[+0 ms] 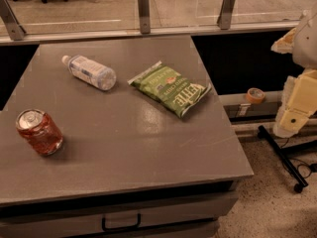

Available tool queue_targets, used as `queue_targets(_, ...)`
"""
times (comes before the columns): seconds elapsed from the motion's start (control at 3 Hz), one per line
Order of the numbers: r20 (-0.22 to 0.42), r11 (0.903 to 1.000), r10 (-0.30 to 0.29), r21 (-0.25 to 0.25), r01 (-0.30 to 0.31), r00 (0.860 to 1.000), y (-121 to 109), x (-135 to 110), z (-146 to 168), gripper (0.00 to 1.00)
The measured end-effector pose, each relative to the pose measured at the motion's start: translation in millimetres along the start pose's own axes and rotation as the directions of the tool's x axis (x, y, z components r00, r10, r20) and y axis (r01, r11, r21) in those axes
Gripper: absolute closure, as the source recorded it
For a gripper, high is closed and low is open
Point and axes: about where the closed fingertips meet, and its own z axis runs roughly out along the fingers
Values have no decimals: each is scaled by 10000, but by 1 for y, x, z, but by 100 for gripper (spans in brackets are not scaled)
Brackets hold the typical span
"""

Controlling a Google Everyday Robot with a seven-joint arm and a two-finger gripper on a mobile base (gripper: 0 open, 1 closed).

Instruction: Pick blue plastic bottle

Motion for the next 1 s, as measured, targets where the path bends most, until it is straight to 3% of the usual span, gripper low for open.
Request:
queue_targets(0.33, 5, 10000, 2, -1, -2, 10000, 0, 0, 0, 0)
queue_targets(0.67, 827, 9977, 446, -544, -401, 9956, -7, -30, 15, 0)
queue_targets(1.0, 2037, 9922, 810, -1093, -595, 9757, -20, -87, 30, 0)
